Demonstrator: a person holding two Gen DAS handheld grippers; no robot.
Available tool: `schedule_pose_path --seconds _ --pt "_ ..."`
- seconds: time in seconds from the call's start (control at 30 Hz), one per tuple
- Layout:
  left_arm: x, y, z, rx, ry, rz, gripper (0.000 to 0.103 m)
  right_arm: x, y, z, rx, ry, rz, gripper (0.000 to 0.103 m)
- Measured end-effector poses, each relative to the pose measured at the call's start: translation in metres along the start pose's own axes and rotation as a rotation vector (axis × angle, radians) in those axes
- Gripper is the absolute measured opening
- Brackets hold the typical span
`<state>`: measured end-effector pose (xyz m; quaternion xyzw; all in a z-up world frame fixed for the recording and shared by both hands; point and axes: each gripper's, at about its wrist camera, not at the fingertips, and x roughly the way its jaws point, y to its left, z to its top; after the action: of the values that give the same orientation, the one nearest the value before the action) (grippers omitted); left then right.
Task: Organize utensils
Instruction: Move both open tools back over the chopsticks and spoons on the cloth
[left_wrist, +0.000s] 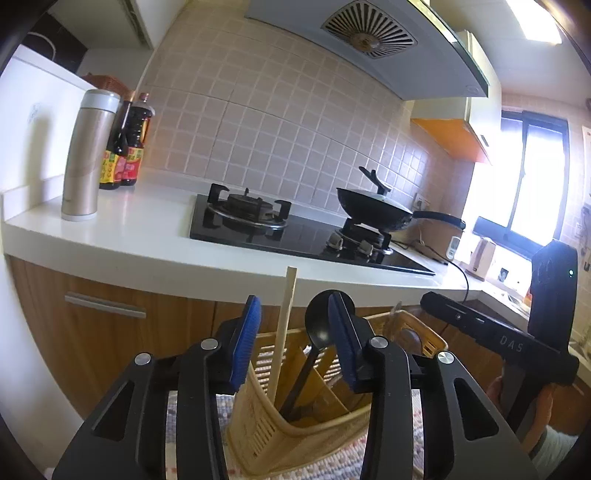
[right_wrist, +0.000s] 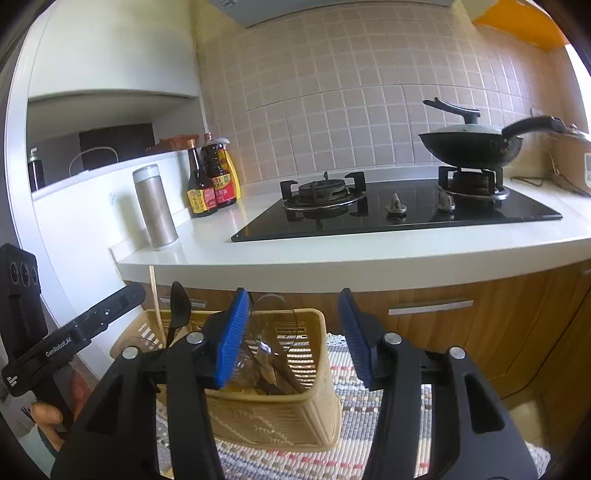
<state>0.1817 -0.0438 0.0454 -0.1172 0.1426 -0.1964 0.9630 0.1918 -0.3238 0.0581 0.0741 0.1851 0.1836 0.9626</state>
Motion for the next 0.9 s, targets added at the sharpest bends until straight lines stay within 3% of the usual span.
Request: schedule_pose_path --seconds 0.1,0.3,0.6,0.7,0.9 --pt "-0.004 -0.002 0.003 0.004 0.014 -0.013 0.045 -0.01 -0.002 0.002 0.033 0.001 0.002 0.047" --pt "-0.031 -0.008 0.012 -0.002 0.013 -0.046 0.045 -0.041 0.005 0.008 0.03 0.022 -0.01 0.047" --pt "-0.106 -0.033 0.03 0.032 -0.033 -0.074 0.05 -0.094 0.024 0.008 0.029 0.086 -0.02 0.047" --pt "-0.123 -0.041 0.028 0.054 -0.015 -0.047 0.053 -0.106 0.03 0.002 0.027 0.154 -0.035 0.047" --pt "-0.14 -0.043 0.0 0.05 0.148 -0.035 0.053 -0.112 0.037 -0.035 0.013 0.373 -0.062 0.047"
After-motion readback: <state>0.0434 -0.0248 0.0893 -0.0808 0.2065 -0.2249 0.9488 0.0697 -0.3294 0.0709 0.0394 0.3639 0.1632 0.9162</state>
